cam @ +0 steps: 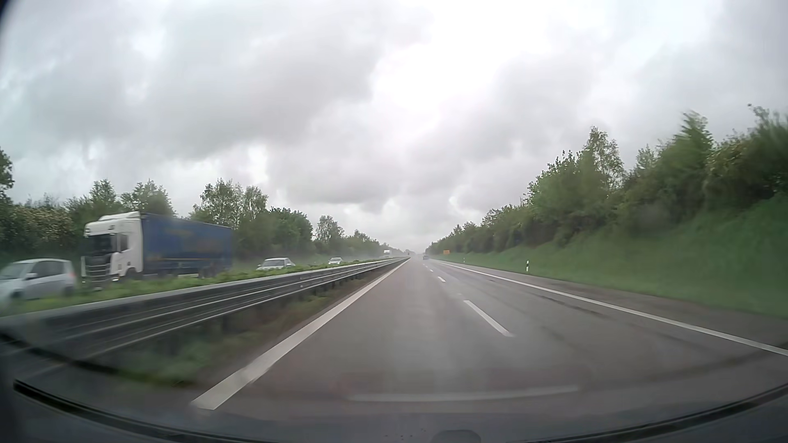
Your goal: Follow the waypoints while adhering to traffic rules and regulations
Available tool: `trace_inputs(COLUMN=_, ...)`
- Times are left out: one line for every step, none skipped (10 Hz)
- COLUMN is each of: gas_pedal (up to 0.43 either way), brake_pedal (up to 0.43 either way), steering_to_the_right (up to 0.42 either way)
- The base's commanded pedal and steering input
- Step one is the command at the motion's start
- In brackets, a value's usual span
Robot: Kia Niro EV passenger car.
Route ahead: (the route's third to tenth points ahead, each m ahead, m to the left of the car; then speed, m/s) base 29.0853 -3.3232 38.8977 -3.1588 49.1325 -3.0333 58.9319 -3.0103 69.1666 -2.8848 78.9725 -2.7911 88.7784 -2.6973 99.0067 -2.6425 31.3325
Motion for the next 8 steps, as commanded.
trace_inputs(gas_pedal=0.268, brake_pedal=0.0, steering_to_the_right=0.001)
trace_inputs(gas_pedal=0.268, brake_pedal=0.0, steering_to_the_right=0.001)
trace_inputs(gas_pedal=0.268, brake_pedal=0.0, steering_to_the_right=0.001)
trace_inputs(gas_pedal=0.268, brake_pedal=0.0, steering_to_the_right=0.001)
trace_inputs(gas_pedal=0.28, brake_pedal=0.0, steering_to_the_right=0.001)
trace_inputs(gas_pedal=0.287, brake_pedal=0.0, steering_to_the_right=0.001)
trace_inputs(gas_pedal=0.287, brake_pedal=0.0, steering_to_the_right=0.001)
trace_inputs(gas_pedal=0.287, brake_pedal=0.0, steering_to_the_right=0.001)
